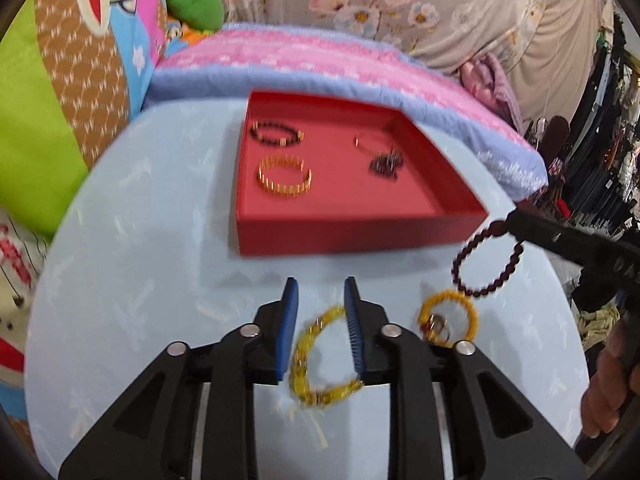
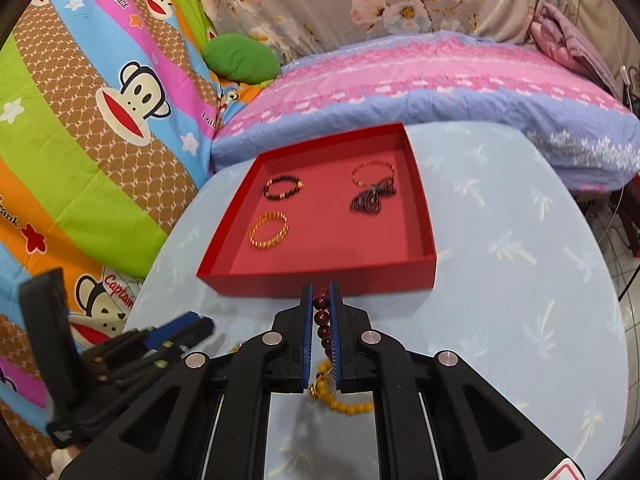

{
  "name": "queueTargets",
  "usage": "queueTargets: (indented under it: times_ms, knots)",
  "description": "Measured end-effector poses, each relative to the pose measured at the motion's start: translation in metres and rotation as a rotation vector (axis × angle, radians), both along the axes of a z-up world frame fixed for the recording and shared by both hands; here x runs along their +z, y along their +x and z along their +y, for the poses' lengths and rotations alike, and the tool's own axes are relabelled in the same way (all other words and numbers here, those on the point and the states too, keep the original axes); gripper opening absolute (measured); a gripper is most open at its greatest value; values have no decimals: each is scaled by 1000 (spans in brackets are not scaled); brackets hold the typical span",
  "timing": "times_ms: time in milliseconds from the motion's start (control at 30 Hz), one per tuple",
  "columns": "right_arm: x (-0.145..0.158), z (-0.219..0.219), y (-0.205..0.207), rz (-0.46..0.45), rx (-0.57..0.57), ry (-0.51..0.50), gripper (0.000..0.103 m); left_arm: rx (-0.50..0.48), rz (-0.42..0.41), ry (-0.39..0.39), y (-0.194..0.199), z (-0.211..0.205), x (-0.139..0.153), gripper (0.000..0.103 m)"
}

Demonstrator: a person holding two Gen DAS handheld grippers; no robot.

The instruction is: Organize jewelry

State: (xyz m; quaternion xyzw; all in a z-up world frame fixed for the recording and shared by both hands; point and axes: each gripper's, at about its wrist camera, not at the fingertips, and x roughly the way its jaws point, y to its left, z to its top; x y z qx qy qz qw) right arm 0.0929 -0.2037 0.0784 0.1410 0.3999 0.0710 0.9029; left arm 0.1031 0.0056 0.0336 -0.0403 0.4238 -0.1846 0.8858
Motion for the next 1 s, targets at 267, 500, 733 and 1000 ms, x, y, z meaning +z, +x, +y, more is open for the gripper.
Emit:
queueTargets:
  times_ms: [267, 500, 733, 1000]
  knots:
    - [-5, 2, -10, 12, -6, 9, 8, -18, 57, 41, -4, -8, -32, 33]
    - [-6, 3, -10, 20, -3, 12, 8, -18, 59, 55, -1, -10, -36, 10]
    - [-3, 3, -7, 12, -2, 5, 8, -42, 40, 21, -2, -10, -15, 9]
    - [21, 0, 21, -44, 11, -19, 8, -102, -63, -43, 13, -25, 50, 9]
